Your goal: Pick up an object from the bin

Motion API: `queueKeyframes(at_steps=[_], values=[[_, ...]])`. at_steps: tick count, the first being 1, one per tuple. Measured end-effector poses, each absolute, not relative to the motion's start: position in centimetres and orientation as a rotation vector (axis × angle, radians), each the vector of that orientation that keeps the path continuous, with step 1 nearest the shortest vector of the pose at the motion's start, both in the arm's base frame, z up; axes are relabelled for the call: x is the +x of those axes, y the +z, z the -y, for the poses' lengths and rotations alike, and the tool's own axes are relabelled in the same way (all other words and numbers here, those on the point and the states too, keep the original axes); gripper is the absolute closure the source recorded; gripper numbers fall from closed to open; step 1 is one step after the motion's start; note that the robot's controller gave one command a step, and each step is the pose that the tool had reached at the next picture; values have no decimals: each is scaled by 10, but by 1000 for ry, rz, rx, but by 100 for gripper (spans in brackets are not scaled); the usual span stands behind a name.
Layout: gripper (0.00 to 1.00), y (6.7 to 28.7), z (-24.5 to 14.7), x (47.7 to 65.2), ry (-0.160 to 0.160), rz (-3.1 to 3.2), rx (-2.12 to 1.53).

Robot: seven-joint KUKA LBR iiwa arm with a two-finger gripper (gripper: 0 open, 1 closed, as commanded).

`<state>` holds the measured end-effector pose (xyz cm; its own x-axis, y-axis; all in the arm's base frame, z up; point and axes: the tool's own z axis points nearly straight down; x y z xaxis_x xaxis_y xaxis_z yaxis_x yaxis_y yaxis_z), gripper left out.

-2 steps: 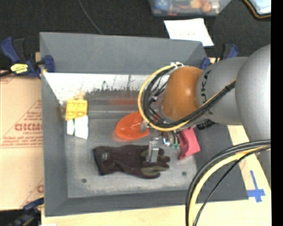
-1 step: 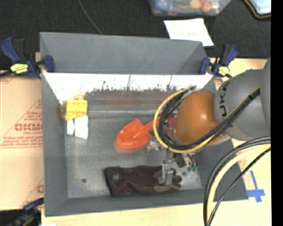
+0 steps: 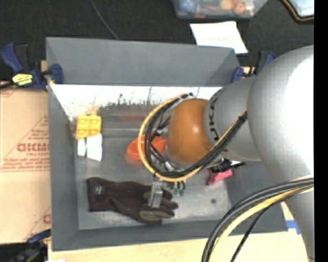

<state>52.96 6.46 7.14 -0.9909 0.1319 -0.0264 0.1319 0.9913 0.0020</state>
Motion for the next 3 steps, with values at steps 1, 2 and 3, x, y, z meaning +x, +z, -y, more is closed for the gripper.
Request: queueKeyframes(at_steps=[1,2,3], values=[[100,73,22,515,-6,-3117,-200],[100,73,22,515,-6,-3117,-201],[100,79,22,515,-6,-3116,-200]])
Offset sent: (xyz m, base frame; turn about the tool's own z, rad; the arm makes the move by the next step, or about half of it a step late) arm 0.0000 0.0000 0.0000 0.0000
